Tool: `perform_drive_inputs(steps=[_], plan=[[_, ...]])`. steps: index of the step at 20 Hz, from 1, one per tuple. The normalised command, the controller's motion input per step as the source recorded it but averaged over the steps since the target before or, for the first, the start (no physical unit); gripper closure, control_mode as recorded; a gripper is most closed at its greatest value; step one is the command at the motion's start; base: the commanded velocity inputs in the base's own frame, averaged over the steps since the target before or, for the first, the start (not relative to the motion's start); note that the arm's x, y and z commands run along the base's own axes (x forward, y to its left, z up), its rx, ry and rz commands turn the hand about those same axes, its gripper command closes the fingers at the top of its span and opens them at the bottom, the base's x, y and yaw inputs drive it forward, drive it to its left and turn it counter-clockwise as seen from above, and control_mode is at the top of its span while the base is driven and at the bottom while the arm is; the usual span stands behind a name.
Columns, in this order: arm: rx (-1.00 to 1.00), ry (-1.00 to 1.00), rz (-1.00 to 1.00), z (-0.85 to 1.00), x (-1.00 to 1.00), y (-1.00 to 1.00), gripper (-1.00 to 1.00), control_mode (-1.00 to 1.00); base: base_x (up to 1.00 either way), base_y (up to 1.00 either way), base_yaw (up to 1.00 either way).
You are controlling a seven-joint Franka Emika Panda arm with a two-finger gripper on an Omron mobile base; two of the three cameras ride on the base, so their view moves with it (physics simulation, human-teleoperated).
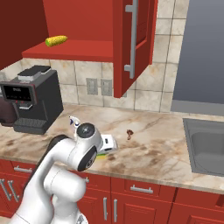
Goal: Pick the spray and sponge from the cabinet and place them on the counter.
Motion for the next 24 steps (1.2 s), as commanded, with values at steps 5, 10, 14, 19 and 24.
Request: perform_drive_inputs(steps=[5,10,14,19,24], plan=[[0.00,-0.12,0.00,-0.49,0.35,0.00,1.00,-1.00,0.00,0.00,0.00],[-0.02,-0.06,0.00,-0.51,0.32,0.00,1.00,-1.00,0.00,0.00,0.00],[-0.08,-0.01,0.00,-0.47,0.16,0.00,1.00,-1.00,0.00,0.00,0.00],[-0.09,0.00,0.00,-0.49,0.16,0.00,1.00,-1.00,0.00,0.00,0.00],[-0.06,-0.02,0.00,-0.53,0.24,0.00,1.00,-1.00,0.00,0.00,0.00]])
